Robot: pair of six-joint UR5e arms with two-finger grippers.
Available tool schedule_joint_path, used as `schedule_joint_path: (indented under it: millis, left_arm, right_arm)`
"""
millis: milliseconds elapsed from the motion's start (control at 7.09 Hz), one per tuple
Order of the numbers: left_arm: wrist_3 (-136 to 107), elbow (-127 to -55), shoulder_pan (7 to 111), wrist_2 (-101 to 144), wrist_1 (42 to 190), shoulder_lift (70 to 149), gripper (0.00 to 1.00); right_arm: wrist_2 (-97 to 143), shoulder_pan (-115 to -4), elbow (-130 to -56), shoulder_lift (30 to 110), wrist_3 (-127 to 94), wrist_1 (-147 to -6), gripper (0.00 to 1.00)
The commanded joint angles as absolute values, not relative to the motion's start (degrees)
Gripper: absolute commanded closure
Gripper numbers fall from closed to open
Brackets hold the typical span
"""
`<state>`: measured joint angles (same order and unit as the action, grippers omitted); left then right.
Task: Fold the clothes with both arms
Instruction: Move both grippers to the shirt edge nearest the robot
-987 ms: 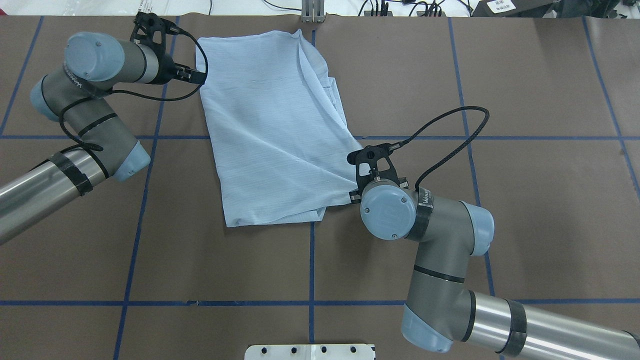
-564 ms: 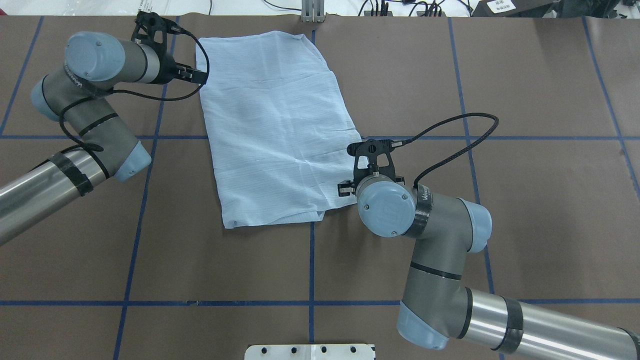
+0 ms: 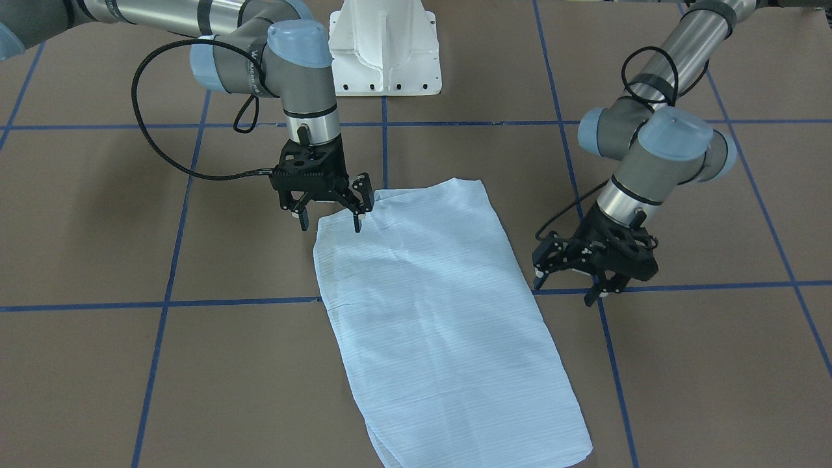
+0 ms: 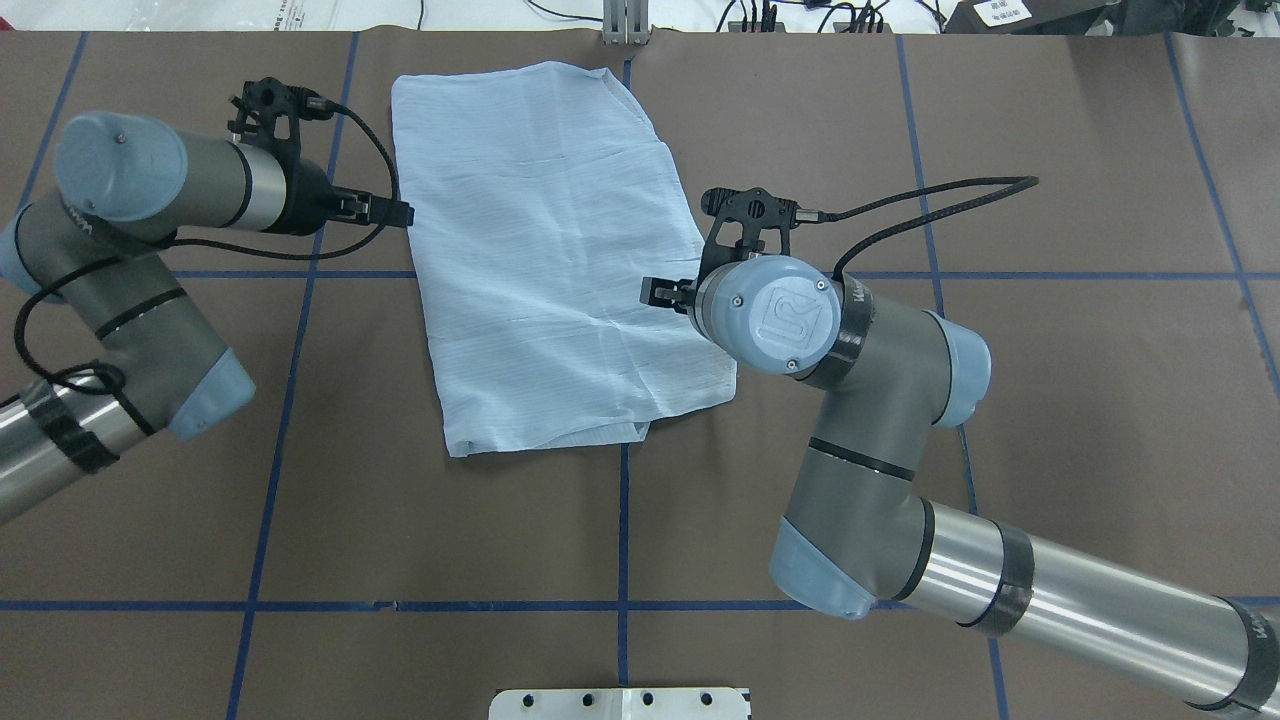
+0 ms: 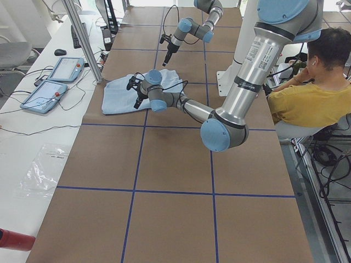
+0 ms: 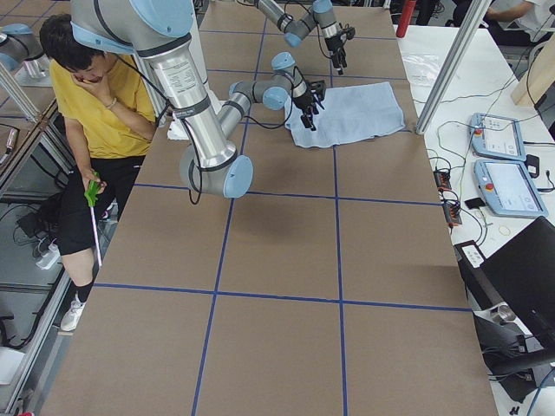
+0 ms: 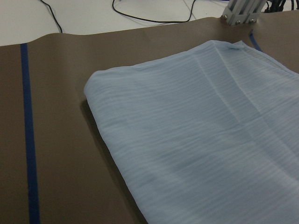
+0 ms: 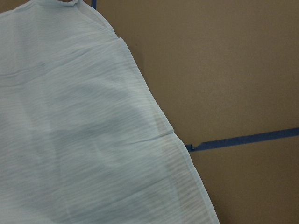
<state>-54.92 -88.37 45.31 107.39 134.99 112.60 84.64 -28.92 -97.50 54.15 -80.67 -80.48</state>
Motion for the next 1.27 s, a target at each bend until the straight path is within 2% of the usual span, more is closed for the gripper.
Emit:
schedule_joint_path:
  millis: [0,282,705,987,1128]
  left_arm:
    - [-66.0,-102.0,34.7,100.8,121.0,108.3,0.00]
    - [-74.1,-101.3,26.8,92.1,118.9,108.6,0.00]
    - [-76.6,-101.3,23.1,91.1,113.9,111.0,0.01]
    - [-76.6,-101.2,22.5,91.1,113.8,110.7,0.12]
    - [-76.6,-101.2,22.2,91.0,113.7,110.7,0.33]
  right_arm:
    - [86.7,-31.5,-97.5,53.8,-81.7,-80.5,0.00]
    - [86.6,-31.6,-97.3,54.0,-81.7,-80.5,0.00]
    - [86.5,-31.6,-97.2,54.3,-81.7,-80.4,0.00]
    - [86.5,-31.5,-97.1,54.3,-81.7,-80.4,0.00]
    - [86.5,-31.5,-97.1,54.3,-81.7,-80.4,0.00]
